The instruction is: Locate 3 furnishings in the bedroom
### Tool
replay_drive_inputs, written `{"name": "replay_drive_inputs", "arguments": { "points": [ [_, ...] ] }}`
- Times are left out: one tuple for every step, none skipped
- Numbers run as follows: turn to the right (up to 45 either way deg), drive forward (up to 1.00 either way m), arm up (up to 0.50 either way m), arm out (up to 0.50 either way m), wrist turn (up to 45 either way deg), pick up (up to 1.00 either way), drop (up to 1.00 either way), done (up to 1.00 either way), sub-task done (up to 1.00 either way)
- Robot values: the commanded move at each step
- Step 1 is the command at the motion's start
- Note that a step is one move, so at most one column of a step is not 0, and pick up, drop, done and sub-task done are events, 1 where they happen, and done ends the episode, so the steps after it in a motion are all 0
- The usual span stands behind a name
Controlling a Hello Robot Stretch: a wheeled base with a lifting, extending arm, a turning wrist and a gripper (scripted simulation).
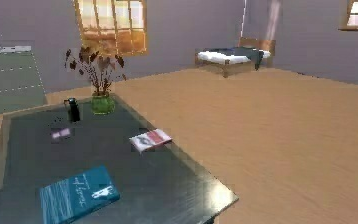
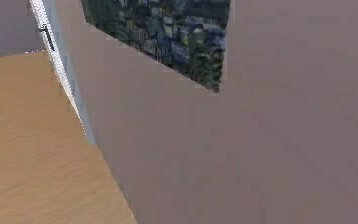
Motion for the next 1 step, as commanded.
{"name": "replay_drive_inputs", "arguments": {
  "points": [
    [45.0, 0.00, 0.00, 0.00, 0.0, 0.00, 0.00, 0.00, 0.00]
  ]
}}
